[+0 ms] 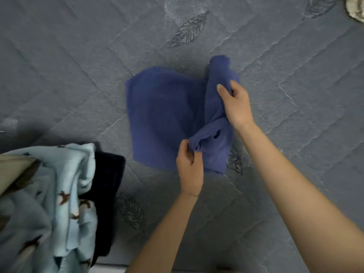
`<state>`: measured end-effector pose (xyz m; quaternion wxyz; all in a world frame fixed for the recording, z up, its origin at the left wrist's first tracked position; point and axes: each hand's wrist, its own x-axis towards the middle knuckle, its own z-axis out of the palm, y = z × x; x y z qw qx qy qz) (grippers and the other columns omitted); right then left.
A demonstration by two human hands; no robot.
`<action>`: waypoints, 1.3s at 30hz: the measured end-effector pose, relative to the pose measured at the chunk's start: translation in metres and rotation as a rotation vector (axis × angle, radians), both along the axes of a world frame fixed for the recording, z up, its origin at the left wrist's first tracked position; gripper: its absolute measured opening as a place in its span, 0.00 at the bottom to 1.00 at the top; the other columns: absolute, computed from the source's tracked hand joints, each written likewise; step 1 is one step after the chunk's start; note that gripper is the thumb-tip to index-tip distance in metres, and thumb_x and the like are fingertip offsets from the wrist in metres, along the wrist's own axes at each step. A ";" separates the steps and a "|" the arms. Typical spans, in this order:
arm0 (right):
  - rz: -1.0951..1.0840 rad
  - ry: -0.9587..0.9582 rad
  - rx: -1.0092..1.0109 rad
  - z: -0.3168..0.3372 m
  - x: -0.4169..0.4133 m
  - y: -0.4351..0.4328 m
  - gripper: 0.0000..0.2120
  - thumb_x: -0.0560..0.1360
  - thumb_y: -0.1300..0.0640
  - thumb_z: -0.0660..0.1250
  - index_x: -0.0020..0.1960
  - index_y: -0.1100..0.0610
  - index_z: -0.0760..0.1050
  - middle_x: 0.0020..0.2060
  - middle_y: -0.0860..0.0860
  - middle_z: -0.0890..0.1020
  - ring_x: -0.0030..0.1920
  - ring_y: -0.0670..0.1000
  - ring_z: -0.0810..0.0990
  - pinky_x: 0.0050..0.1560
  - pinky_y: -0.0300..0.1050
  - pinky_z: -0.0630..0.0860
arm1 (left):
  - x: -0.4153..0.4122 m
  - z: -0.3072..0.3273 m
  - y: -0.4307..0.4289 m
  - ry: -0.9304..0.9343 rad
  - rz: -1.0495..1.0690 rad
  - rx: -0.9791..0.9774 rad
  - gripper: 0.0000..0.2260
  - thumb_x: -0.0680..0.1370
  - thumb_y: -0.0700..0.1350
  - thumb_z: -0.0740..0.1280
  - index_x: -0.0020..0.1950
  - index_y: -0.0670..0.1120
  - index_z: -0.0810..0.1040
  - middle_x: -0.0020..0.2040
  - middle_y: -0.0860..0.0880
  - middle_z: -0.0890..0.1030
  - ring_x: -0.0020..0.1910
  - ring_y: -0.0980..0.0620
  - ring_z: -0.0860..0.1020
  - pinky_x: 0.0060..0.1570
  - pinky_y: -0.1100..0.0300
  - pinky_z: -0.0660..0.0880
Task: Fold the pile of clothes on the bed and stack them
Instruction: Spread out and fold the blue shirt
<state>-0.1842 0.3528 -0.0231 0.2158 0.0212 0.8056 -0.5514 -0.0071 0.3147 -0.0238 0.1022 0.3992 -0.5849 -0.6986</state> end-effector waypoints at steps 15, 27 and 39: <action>0.351 -0.099 0.086 -0.016 0.091 -0.112 0.22 0.81 0.61 0.63 0.74 0.58 0.67 0.65 0.56 0.76 0.59 0.48 0.77 0.63 0.34 0.69 | 0.094 -0.034 -0.092 -0.401 0.203 0.081 0.04 0.80 0.42 0.66 0.53 0.43 0.77 0.54 0.44 0.77 0.51 0.49 0.77 0.59 0.51 0.74; 0.076 0.019 0.468 -0.033 0.121 0.006 0.32 0.72 0.55 0.74 0.73 0.57 0.68 0.68 0.56 0.72 0.70 0.56 0.68 0.73 0.49 0.61 | 0.067 -0.040 -0.119 -0.377 0.263 0.272 0.26 0.72 0.49 0.76 0.63 0.42 0.68 0.63 0.45 0.75 0.61 0.47 0.77 0.63 0.47 0.75; -0.278 -0.430 0.176 -0.028 0.172 0.018 0.10 0.76 0.61 0.70 0.56 0.61 0.76 0.52 0.55 0.82 0.49 0.52 0.78 0.46 0.40 0.74 | 0.087 -0.029 -0.107 -0.265 0.125 0.245 0.03 0.76 0.41 0.72 0.47 0.46 0.79 0.49 0.47 0.82 0.52 0.47 0.80 0.56 0.53 0.79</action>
